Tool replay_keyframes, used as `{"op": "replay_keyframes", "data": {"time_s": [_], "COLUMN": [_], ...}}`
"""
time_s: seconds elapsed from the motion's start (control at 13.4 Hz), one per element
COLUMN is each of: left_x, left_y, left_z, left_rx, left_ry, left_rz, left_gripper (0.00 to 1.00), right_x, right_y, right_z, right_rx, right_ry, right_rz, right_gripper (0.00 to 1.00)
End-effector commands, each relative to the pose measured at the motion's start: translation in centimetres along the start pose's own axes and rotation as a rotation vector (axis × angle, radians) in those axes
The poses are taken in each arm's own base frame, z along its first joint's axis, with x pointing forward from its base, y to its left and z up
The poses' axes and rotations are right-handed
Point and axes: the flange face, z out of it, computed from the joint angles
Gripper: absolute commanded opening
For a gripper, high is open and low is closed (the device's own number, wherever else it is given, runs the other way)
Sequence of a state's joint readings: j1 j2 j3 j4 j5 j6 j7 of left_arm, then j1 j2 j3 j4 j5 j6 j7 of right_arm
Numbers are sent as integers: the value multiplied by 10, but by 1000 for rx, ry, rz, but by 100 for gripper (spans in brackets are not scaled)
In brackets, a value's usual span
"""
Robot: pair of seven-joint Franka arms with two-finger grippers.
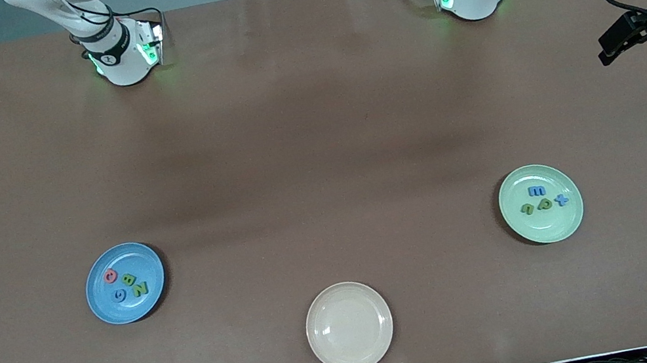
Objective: Sort uppercase to blue plate, lowercase to green plate
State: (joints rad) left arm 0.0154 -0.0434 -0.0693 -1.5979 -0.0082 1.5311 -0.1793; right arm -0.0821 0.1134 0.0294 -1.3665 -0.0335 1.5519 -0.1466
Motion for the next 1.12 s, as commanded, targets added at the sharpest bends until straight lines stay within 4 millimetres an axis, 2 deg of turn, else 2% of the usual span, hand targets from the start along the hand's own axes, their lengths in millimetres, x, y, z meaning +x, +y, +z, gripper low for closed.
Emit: {"op": "replay_keyframes", "data": {"time_s": [0.0,0.07,0.22,0.37,0.52,1.04], "left_x": [-4,-7,-5,-5,-5,-4], "left_y": [12,19,9,10,8,11], "left_z": [0,-2,-4,-11,-17,-14], "left_rx": [-7,-5,-8,-11,-11,-6], "left_ry": [3,10,16,30,39,32], "left_rz": [15,23,1,6,19,49], "left_gripper": [100,100,100,100,100,100], "right_x": [-4,-4,-4,-5,-4,0], "right_y": [-2,-1,0,4,0,-6], "right_z": [3,3,2,4,2,2], "right_rx": [-11,-9,-9,-9,-11,13], "right_ry": [-1,-3,-1,-6,0,24], "right_rz": [-11,-9,-9,-18,-29,-28], "right_gripper": [100,100,100,100,100,100]}}
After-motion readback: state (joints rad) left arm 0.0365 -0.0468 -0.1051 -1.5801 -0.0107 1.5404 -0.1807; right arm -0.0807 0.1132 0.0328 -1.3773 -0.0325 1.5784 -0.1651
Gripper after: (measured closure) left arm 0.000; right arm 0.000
